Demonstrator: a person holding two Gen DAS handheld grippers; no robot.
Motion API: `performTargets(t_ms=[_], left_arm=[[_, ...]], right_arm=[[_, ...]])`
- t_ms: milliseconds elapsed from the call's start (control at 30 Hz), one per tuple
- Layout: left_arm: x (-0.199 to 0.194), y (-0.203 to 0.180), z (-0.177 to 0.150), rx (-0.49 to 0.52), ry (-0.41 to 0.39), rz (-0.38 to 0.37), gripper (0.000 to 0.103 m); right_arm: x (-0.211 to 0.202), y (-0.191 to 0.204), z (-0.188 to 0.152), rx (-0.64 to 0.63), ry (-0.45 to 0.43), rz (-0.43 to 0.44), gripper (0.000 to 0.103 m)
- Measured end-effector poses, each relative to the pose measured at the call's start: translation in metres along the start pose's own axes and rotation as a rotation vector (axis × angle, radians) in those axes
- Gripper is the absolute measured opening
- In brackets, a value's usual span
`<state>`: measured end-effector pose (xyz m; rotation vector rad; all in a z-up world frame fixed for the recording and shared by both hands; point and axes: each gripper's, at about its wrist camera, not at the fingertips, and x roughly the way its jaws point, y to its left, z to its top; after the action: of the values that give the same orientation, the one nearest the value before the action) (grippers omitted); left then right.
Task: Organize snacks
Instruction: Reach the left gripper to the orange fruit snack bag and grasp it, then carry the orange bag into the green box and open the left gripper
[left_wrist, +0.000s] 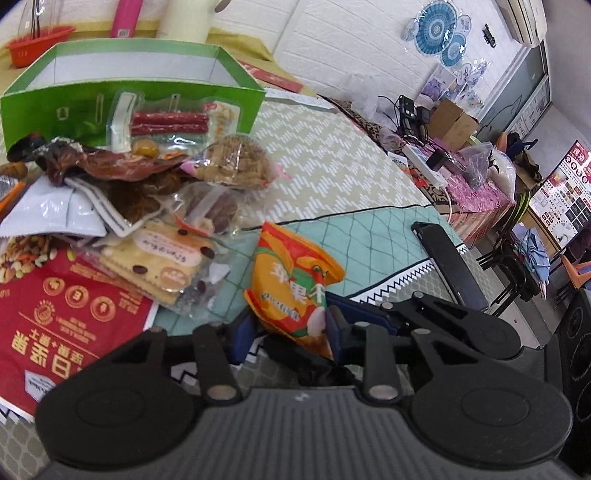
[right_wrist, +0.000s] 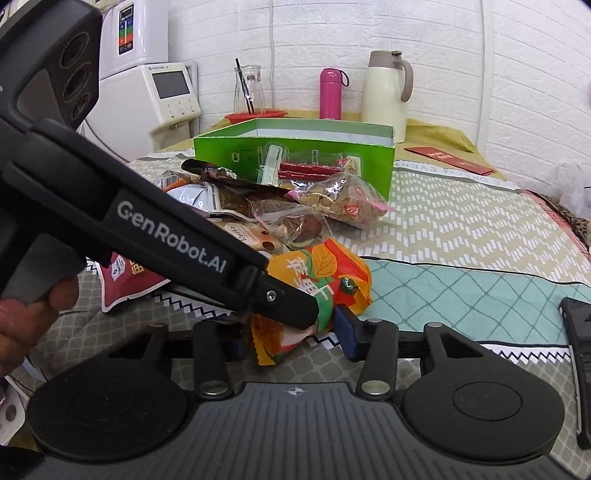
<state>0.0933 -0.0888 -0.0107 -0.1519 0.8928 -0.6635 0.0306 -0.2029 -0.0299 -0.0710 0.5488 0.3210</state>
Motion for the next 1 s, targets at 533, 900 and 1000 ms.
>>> performTargets(t_ms=[533,900,1000], left_arm=[[-0.051,0.010,0.083,0.035,-0.244,-0.008,0.029],[0.009,0.079,0.179,-0.088,-0.189,-0.013,0.029],[0.025,0.095,0.190,-0.129,-0.156,-0.032,0.029]], right_arm=[[0.001,-0.005,0.088,-0.110,-0.216,0.009,0.077],[0.094,-0.049,0.147,0.004,-0.145,0.058,0.076],[0.111,-0.055,0.147,0.012,-0.118,0.059,0.076]])
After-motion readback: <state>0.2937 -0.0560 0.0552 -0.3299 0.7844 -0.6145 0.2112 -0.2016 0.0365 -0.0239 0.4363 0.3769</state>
